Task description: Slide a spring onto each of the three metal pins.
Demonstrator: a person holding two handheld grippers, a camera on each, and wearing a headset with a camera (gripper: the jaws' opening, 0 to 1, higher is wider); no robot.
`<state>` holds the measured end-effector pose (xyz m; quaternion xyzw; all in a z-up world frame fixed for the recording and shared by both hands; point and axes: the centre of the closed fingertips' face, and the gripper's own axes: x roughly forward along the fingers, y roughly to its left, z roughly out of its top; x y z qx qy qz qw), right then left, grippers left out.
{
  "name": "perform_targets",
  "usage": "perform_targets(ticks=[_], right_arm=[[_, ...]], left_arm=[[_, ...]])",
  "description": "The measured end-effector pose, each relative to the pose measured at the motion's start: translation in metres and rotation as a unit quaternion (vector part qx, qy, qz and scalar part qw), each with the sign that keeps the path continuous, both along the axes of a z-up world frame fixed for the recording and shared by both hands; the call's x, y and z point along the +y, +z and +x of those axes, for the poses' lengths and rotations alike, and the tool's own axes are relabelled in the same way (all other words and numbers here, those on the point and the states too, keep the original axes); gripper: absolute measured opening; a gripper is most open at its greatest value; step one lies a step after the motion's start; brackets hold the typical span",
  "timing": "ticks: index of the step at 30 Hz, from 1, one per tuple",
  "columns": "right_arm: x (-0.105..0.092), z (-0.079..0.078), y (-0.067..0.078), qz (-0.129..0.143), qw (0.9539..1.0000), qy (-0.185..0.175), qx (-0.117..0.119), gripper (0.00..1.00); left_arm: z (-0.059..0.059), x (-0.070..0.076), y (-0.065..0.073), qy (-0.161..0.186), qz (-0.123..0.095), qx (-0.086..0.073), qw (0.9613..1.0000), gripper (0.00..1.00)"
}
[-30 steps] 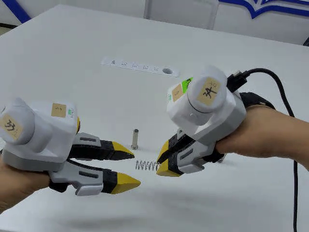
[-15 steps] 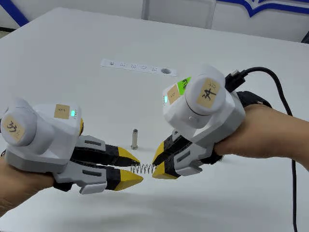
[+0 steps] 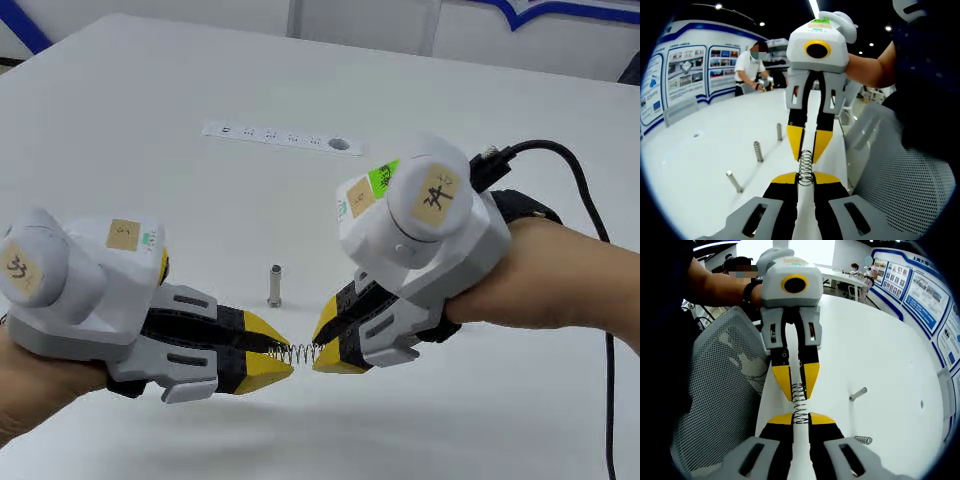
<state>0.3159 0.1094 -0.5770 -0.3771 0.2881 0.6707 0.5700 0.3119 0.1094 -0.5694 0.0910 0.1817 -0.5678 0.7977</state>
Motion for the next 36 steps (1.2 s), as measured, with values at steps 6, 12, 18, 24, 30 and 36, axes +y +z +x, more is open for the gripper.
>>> perform_targets(ticks=[6,12,18,24,30,36], right_arm=[[-0.003,0.0,0.0,0.001,1.0,-0.005,0.003,0.13],[-0.006,0.0,-0.005,-0.002,0.9999,-0.009,0.01,0.16],[-0.007,0.001,-0.008,0.002,0.9998,-0.012,0.014,0.16],[-0.006,0.001,-0.008,0.005,0.9998,-0.013,0.016,0.16],[-0.004,0.002,-0.003,0.01,0.9998,-0.011,0.011,0.13],[0.0,0.002,0.007,0.017,0.9998,-0.008,0.004,0.12]], left_arm=[[-0.001,-0.002,0.002,-0.005,-0.003,0.001,1.0,0.1],[-0.001,-0.004,0.006,-0.004,-0.009,-0.001,1.0,0.1],[0.0,-0.003,0.011,-0.002,-0.013,-0.003,0.9999,0.1],[0.0,-0.004,0.012,-0.001,-0.014,-0.004,0.9999,0.1],[0.001,-0.004,0.011,0.0,-0.016,-0.001,0.9999,0.1],[0.001,-0.002,0.008,0.003,-0.014,0.002,0.9999,0.11]])
